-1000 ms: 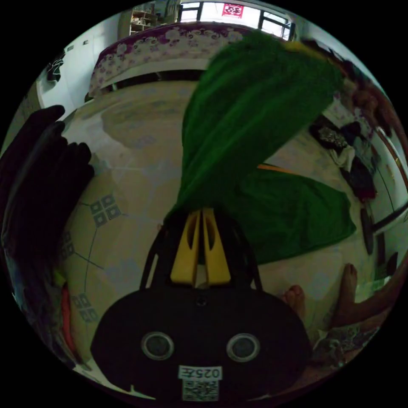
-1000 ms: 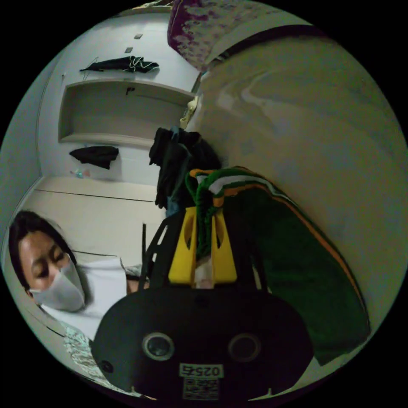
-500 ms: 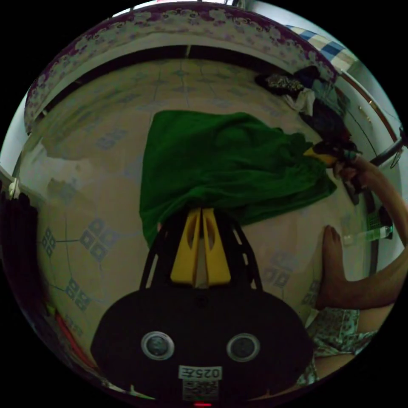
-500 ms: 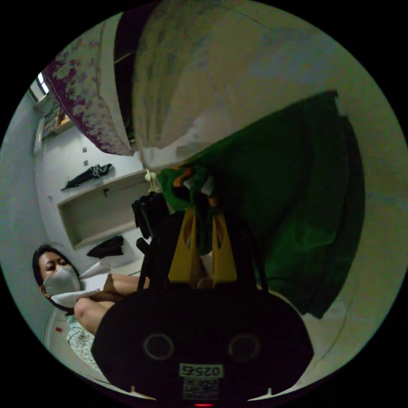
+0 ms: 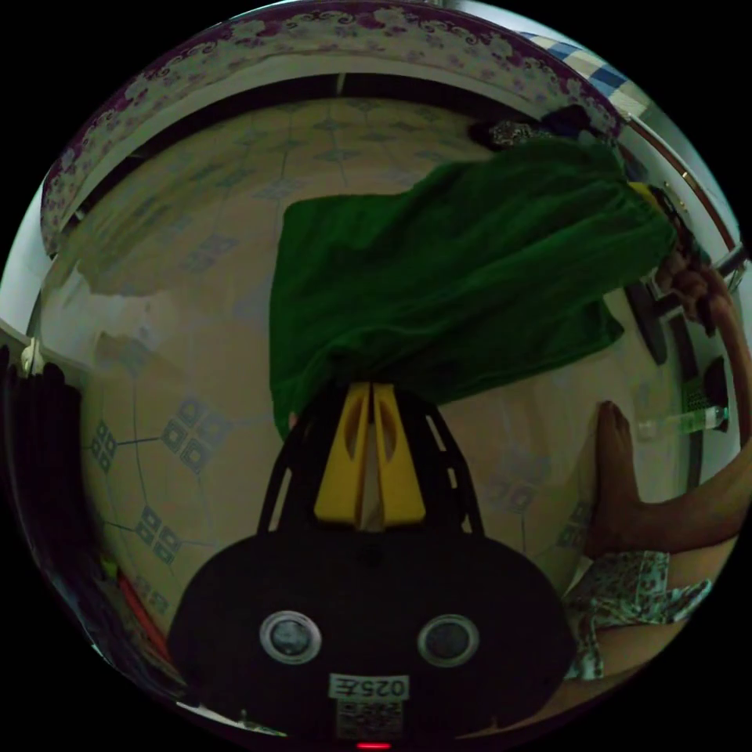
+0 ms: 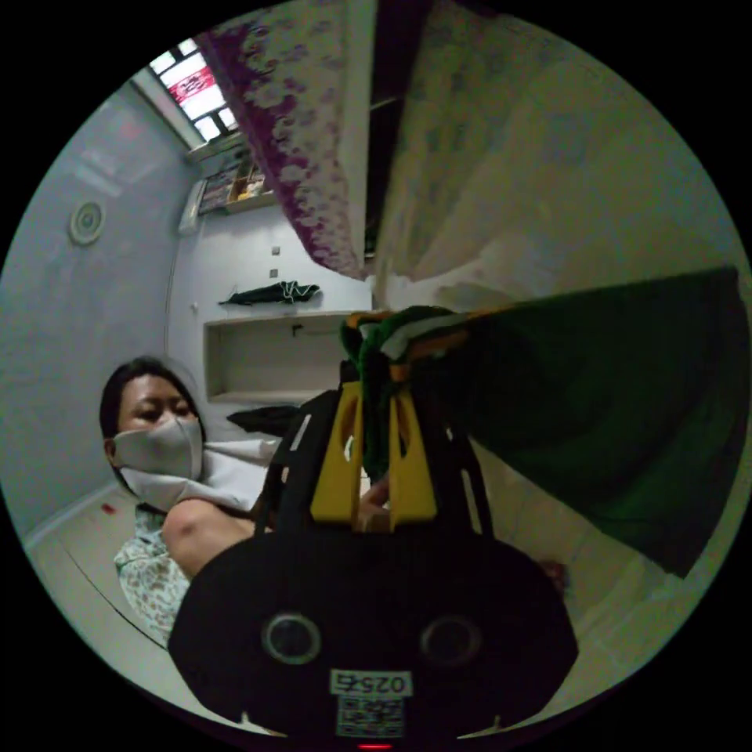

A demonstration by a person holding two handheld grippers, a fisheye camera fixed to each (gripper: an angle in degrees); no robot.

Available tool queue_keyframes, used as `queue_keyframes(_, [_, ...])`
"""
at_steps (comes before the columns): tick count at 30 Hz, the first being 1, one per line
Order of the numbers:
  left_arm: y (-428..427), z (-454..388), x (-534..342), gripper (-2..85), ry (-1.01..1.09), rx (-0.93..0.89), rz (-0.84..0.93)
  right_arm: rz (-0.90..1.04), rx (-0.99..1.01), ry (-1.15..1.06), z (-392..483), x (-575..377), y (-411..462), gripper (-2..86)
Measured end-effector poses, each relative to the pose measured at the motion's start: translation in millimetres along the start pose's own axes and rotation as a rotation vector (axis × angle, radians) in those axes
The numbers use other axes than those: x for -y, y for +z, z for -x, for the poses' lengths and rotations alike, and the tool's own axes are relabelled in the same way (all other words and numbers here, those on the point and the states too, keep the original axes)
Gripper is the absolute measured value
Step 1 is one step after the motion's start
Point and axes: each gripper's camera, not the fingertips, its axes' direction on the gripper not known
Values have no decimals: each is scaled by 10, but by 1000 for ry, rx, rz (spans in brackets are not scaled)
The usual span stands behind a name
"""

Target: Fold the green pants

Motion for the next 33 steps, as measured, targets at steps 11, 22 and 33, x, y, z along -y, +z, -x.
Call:
queue_keyframes(11, [-187, 272, 225, -9, 372, -172, 211, -107, -267, 240, -634, -515, -634, 55])
queue_keyframes(22, [-1117, 890, 1385, -10, 439, -274, -99, -47, -463, 142, -489, -763, -471, 92])
queue_keyframes(33, [-710, 1045, 2960, -9, 520, -74, 134, -191, -659, -202, -757, -775, 917, 18])
